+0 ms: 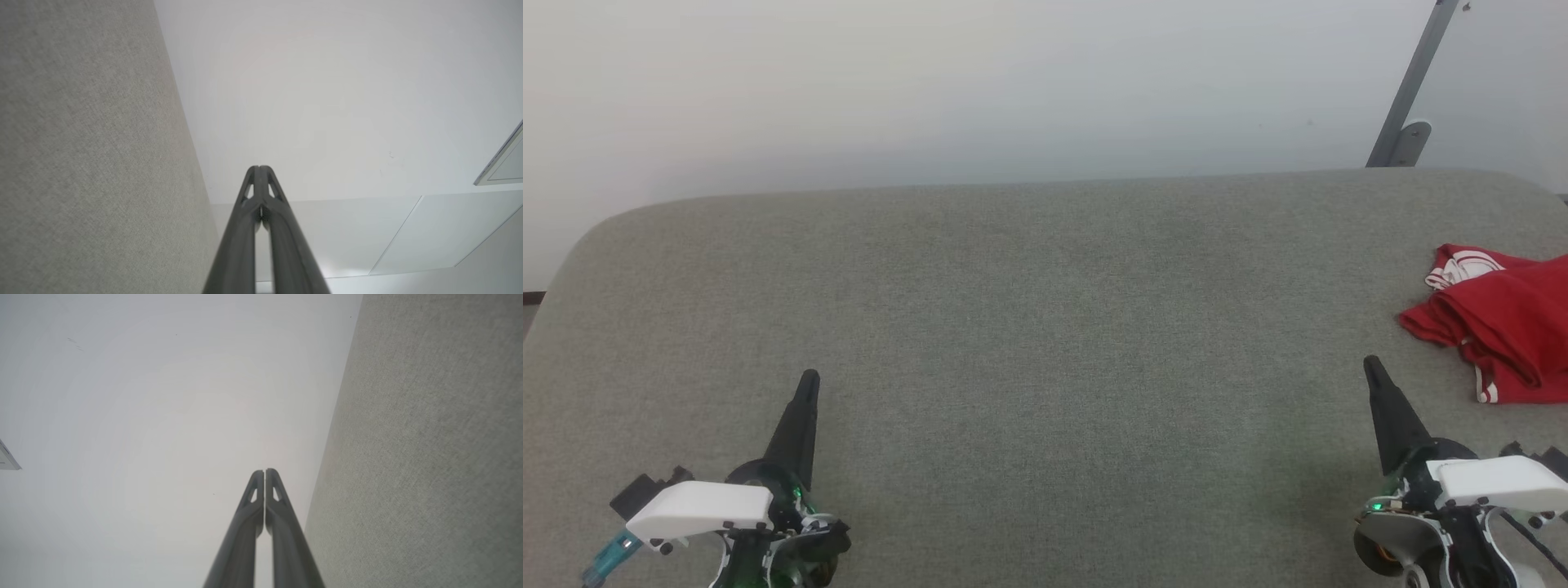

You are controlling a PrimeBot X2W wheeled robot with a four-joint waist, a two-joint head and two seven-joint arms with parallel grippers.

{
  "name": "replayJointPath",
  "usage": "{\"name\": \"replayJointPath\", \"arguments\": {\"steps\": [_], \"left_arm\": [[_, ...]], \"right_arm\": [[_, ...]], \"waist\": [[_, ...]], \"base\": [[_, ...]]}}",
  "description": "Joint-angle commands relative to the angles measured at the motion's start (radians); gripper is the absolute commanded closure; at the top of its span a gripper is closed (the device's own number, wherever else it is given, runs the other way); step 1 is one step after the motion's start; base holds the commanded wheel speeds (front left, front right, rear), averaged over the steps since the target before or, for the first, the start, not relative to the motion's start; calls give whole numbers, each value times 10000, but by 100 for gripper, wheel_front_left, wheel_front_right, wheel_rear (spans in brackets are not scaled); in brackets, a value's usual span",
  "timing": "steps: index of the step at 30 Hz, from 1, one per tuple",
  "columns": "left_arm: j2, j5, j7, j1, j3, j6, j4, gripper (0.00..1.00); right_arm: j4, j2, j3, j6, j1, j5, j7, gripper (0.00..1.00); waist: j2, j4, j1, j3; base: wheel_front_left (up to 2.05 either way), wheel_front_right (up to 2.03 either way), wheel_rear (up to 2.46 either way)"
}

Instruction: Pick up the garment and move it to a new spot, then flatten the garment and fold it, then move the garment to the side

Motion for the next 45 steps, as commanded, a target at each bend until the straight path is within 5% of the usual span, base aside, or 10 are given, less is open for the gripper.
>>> {"name": "replayJointPath", "arguments": {"steps": [1,45], "left_arm": [[-28,-24,40,-111,-2,-4,0,100],[-28,-21,43,-111,0,-4,-4,100]], "right_arm": [[24,38,-16,0,-65,38,38,100],[20,35,-11,0,-60,42,34,100]], "waist": [[0,0,0,0],[0,0,0,0]], "base": [[0,0,0],[0,0,0]]}}
